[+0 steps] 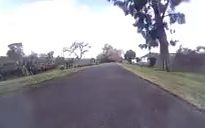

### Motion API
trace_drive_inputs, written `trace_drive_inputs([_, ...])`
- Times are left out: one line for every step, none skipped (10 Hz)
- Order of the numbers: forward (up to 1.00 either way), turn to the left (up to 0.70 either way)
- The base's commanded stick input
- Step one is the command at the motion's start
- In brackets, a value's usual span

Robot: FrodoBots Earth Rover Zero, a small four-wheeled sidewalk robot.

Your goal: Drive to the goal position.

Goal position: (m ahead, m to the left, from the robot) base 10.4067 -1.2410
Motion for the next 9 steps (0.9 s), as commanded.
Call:
trace_drive_inputs([0.85,0.00])
trace_drive_inputs([0.85,-0.06])
trace_drive_inputs([0.85,-0.21])
trace_drive_inputs([0.85,-0.28])
trace_drive_inputs([0.85,-0.34])
trace_drive_inputs([0.85,-0.34])
trace_drive_inputs([0.85,-0.34])
trace_drive_inputs([0.85,-0.34])
trace_drive_inputs([0.85,-0.34])
